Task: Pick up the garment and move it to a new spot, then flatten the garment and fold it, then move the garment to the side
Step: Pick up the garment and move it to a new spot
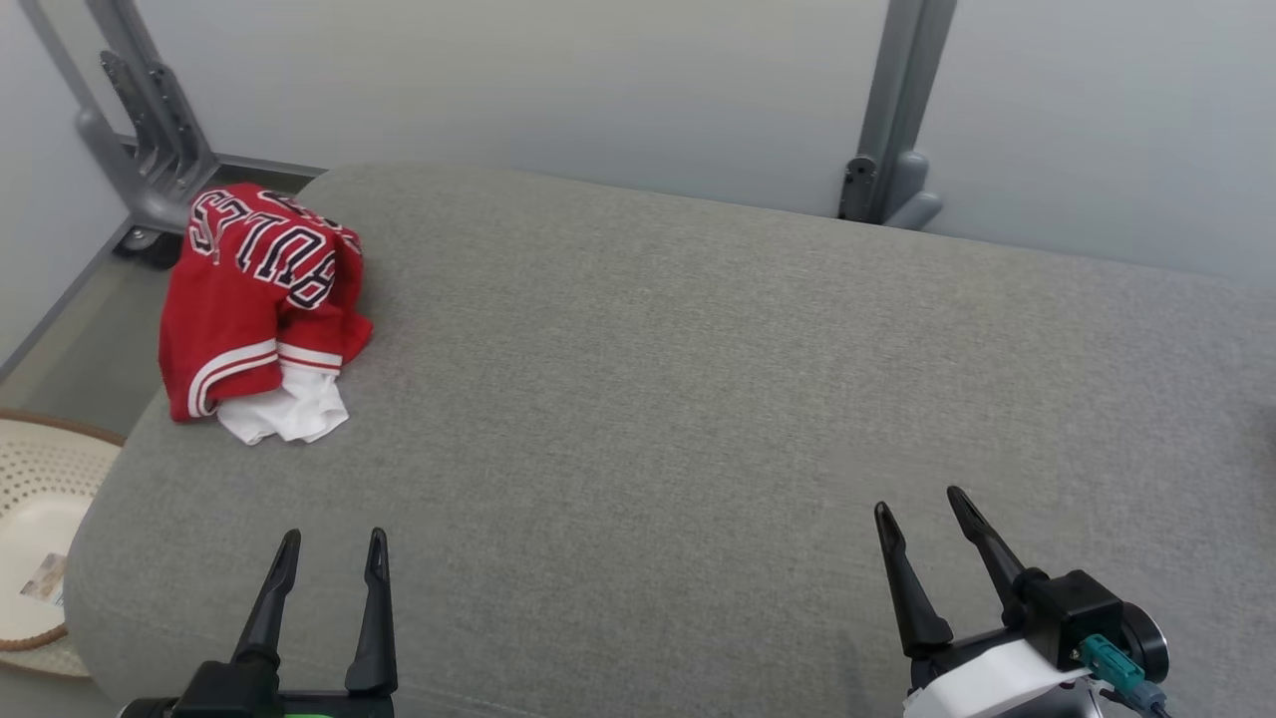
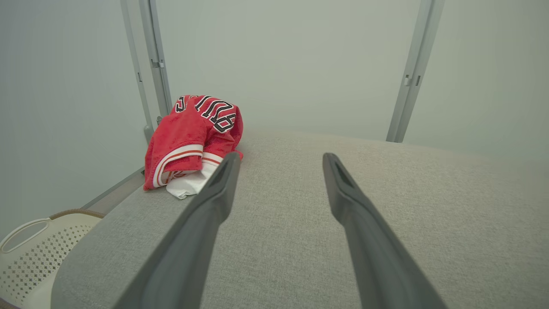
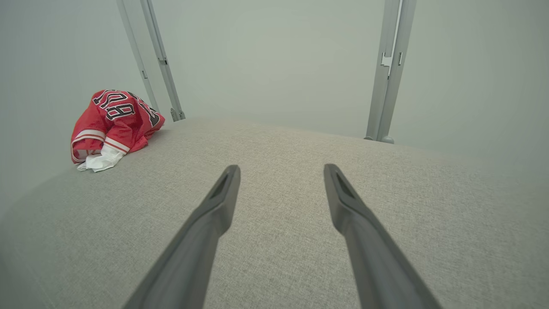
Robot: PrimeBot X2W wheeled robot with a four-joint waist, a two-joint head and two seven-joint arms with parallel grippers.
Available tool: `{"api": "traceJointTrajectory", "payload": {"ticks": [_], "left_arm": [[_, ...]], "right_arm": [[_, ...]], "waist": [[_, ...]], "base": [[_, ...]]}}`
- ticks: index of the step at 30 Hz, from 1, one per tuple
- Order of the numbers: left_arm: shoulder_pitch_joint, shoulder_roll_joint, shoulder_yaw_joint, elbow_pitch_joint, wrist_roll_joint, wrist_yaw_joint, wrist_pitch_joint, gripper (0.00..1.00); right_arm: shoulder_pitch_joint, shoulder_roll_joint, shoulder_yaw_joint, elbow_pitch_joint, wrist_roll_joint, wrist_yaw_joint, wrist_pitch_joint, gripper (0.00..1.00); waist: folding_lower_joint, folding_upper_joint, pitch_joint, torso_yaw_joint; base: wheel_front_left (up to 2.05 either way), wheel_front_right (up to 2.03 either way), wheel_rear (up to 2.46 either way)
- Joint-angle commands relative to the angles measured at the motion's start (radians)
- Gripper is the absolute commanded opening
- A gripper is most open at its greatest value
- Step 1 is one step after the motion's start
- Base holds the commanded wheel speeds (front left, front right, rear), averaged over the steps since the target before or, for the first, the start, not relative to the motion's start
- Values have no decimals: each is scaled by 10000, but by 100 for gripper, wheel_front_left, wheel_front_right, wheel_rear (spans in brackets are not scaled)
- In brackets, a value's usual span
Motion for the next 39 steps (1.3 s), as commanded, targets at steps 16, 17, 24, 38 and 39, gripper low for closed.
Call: {"api": "traceJointTrajectory", "payload": {"ticks": [16, 17, 24, 38, 39], "left_arm": [[119, 8, 100, -37, -118, 150, -25, 100], [124, 8, 100, -44, -111, 158, -24, 100], [57, 8, 222, -104, -354, 256, -24, 100], [-3181, 62, 1408, 731, -1208, -185, -22, 100], [-3632, 137, 1529, 945, -1338, -218, -14, 100]], "right_arm": [[16, -23, 208, 31, 83, -15, -16, 100], [-1, -21, 232, 40, 65, -15, -18, 100], [-183, -23, 333, 1, -55, -15, -18, 100], [-1099, -131, 360, 149, -955, -15, -18, 100], [-1205, -161, 377, 151, -1019, -15, -18, 100]], "waist": [[0, 0, -40, 1588], [0, 0, -33, 1599], [0, 0, 211, 1471], [0, 0, 2006, 1057], [0, 0, 2186, 1028]], "base": [[0, 0, 0], [0, 0, 0], [0, 0, 0], [0, 0, 0], [0, 0, 0]]}}
